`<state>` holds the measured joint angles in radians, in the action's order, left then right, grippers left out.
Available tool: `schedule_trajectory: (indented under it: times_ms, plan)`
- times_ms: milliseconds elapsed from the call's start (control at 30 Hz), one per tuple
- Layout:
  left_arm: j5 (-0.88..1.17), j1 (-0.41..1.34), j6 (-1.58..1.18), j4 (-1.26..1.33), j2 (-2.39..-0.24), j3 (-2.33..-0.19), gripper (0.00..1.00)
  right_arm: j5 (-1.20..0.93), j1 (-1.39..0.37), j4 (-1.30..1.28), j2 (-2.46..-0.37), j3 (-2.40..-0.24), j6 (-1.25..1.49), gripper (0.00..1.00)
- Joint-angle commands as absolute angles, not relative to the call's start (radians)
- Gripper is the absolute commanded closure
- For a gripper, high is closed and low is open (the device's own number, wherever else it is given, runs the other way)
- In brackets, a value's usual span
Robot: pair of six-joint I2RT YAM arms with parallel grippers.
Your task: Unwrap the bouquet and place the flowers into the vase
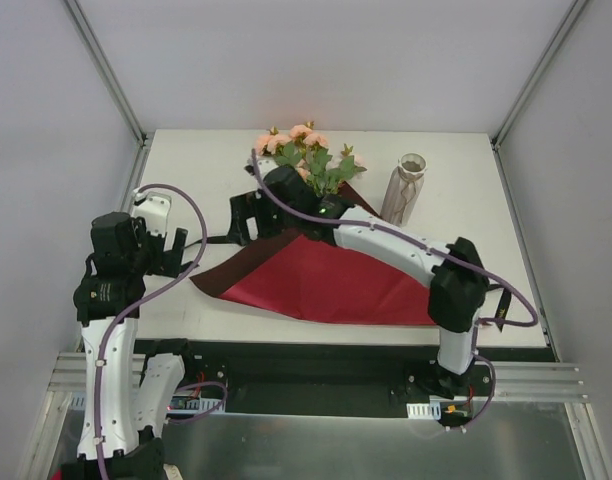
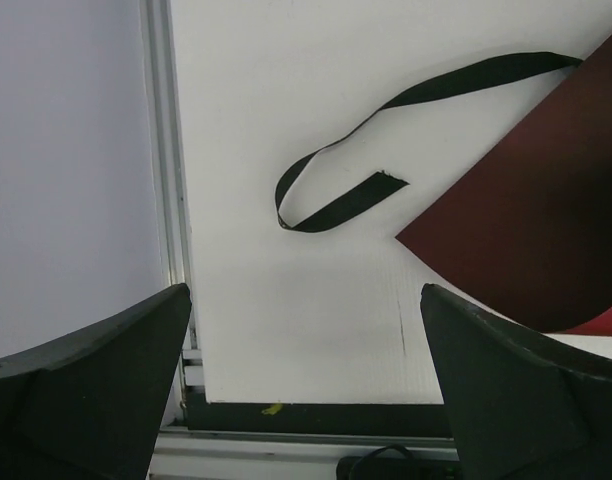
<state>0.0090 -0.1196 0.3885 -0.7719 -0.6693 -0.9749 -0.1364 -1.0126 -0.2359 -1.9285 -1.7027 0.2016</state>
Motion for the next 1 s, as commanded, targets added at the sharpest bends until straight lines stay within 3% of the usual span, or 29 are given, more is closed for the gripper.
schedule_trajectory:
  times_ms: [0,167,200,333,600,800,967]
  plan:
    - [0.114,-0.124,0.410,-0.807,-0.725,-1.072,0.01,-0.069,-0.927,-0.278,-1.680,-1.663,0.150,0.00]
    - [0.484,-0.114,0.469,-0.884,-0.833,-1.114,0.01,0.058,-0.818,-0.348,-1.490,-1.522,0.134,0.03]
    - [0.518,-0.095,0.469,-0.884,-0.897,-1.100,0.01,0.077,-0.784,-0.365,-1.467,-1.503,0.123,0.12]
    - [0.503,0.140,0.500,-0.879,-1.115,-1.075,0.01,0.192,-0.746,-0.411,-1.327,-1.384,0.046,0.26]
    - [0.653,0.227,0.509,-0.811,-1.611,-1.285,0.01,0.236,-0.716,-0.446,-1.126,-1.178,0.058,0.28]
    - [0.747,0.262,0.529,-0.822,-1.833,-1.448,0.01,0.238,-0.689,-0.480,-1.031,-1.135,0.078,0.28]
    - [0.712,0.339,0.551,-0.827,-1.962,-1.509,0.10,0.215,-0.657,-0.492,-1.019,-1.121,0.089,0.28]
